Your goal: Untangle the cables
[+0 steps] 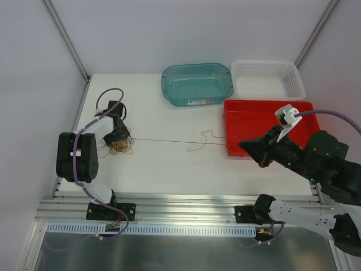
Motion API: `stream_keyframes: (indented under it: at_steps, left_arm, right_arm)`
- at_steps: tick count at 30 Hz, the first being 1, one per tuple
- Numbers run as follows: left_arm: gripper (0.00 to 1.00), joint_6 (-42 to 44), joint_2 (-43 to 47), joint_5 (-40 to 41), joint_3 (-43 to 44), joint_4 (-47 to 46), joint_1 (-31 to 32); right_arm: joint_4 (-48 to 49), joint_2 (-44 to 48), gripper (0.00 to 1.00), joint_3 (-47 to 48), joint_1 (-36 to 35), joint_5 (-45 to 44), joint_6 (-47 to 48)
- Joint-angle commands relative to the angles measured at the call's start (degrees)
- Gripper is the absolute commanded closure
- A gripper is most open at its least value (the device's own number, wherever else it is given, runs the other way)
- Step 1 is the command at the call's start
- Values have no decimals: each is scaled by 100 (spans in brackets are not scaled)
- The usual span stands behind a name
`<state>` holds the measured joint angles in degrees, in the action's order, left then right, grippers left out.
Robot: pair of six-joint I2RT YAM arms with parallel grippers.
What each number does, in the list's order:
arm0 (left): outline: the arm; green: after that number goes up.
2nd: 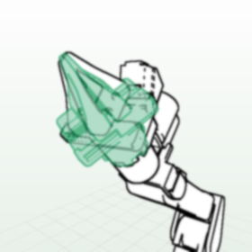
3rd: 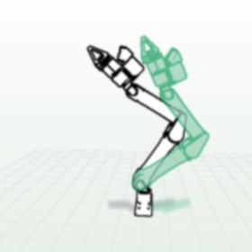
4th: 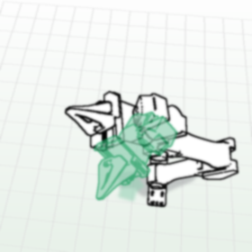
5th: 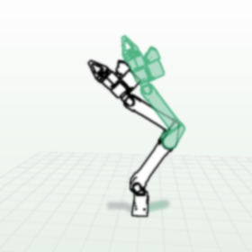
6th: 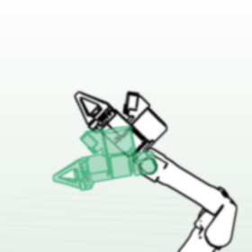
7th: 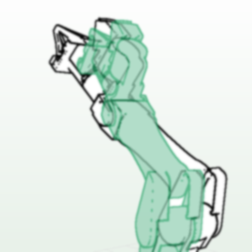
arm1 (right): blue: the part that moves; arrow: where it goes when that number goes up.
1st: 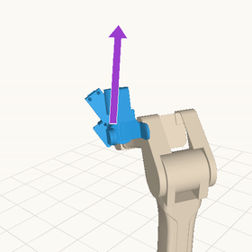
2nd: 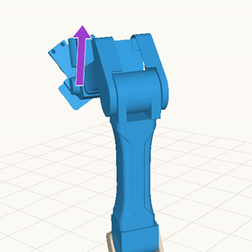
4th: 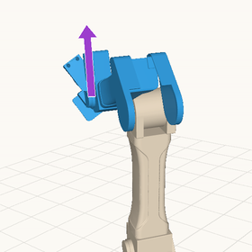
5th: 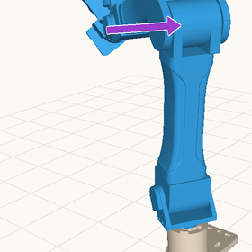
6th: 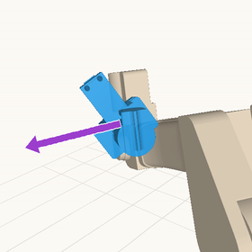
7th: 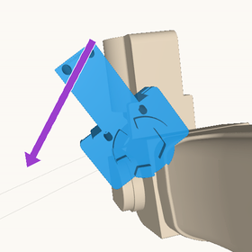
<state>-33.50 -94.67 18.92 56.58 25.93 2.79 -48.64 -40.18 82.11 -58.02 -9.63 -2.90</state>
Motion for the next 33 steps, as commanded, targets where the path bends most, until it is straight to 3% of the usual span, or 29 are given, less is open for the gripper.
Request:
stream_keyframes:
  at_steps: [1, 8, 10, 15, 20, 28, 33]
  left_arm:
    - [37, 291, -209, 297, 362, 140, -400]
    - [34, 624, -525, 463, 609, 237, -902]
    - [38, 660, -561, 446, 609, 298, -999]
    - [65, 695, -80, -71, 556, 342, -973]
    - [81, 967, 712, -301, 407, 456, -666]
    - [86, 1302, 2416, -81, -270, 544, -551]
    - [86, 1389, 2744, 164, -428, 527, -296]
  right_arm:
    - [-180, 151, 99, 726, -8, -145, 228]
    - [-286, 160, 99, 1053, -8, -128, 263]
    - [-225, 108, 99, 1018, -16, -83, 263]
    - [291, -323, 99, 510, -16, 268, 430]
    - [1093, -1033, 99, 34, -8, 286, 570]
    - [2402, -2352, 99, -818, 378, 391, 571]
    - [2842, -3291, 96, -1688, 791, 32, -34]
